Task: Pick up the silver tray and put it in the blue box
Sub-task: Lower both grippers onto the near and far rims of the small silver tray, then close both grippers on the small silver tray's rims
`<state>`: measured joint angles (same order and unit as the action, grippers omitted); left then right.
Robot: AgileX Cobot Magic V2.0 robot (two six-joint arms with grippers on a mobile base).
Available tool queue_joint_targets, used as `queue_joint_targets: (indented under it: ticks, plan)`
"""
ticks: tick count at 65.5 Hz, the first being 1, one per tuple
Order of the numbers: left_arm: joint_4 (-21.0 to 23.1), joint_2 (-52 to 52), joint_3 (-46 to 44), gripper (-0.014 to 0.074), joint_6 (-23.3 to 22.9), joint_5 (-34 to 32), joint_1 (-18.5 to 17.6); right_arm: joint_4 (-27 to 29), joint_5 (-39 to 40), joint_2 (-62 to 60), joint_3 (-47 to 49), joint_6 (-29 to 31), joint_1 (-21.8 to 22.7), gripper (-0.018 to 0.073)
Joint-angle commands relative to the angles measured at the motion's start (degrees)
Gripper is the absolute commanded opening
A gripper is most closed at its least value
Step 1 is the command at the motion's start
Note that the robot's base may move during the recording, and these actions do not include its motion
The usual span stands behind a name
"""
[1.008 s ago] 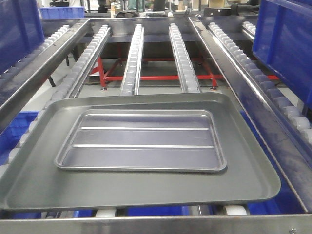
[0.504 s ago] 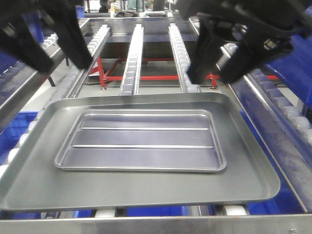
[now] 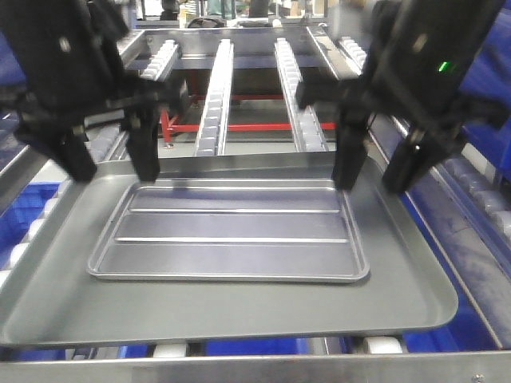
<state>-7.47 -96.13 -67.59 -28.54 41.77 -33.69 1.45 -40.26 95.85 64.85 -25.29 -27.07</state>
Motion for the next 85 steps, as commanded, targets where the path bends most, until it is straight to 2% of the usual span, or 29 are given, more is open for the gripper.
queue_joint_targets:
  ticks: [1, 16, 43, 76, 80, 85]
  plan:
    - [-0.6, 1.3, -1.8, 0.0325, -0.9, -0.8, 0.5, -0.8, 2.4, -0.5, 2.5, -0.3, 0.0, 0.0415]
    - [-0.9, -0.8, -1.9, 0.0325, -1.9, -1.1, 0.8, -3.5, 1.9, 2.9, 4.6, -0.3, 0.0, 0.0414]
    - [-0.9, -2.9, -1.9, 0.0325, -1.9, -4.1, 0.8, -3.6, 2.7, 5.9, 5.2, -0.3, 0.0, 0.0414]
    - [-0.9, -6.5, -1.9, 0.0324, -3.4, -3.3, 0.8, -3.6, 2.6, 6.9, 5.2, -0.3, 0.0, 0.0413]
    - [-0.9, -6.5, -1.9, 0.0318, -3.4, -3.4, 0.8, -3.6, 2.6, 6.9, 5.2, -0.3, 0.0, 0.0393]
    - [-0.9, -6.5, -1.9, 0.0269, -3.4, -3.4, 0.8, -3.6, 2.6, 6.9, 5.2, -0.3, 0.0, 0.0325]
